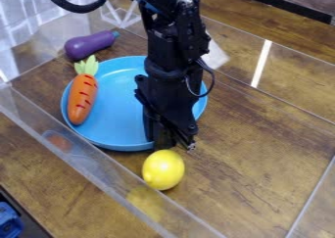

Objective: Move the carrot to the left side

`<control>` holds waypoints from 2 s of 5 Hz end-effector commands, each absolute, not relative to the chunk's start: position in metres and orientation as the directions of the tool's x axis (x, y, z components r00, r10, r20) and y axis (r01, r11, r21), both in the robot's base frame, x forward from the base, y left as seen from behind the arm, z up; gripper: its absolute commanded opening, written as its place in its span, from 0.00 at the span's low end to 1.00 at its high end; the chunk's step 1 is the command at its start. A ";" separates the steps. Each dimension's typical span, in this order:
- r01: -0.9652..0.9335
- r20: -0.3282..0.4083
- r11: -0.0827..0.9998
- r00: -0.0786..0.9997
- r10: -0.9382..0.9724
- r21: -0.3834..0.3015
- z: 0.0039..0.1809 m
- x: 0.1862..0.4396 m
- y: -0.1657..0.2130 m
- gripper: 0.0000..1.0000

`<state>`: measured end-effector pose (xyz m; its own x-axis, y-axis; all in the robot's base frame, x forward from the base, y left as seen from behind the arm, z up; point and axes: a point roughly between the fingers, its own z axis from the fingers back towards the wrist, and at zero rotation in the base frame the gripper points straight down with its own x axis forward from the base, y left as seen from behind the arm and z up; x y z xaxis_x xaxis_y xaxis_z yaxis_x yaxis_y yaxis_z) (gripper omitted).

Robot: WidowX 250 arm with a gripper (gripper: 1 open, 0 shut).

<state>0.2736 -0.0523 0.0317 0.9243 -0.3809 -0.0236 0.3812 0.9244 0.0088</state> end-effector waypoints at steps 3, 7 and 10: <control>0.343 0.027 0.939 0.939 -0.343 0.022 0.058 0.260 -0.065 1.00; 0.159 0.066 0.987 0.985 -0.161 0.033 0.065 0.278 -0.070 0.00; 0.033 0.089 0.999 0.995 -0.034 0.012 0.071 0.288 -0.054 0.00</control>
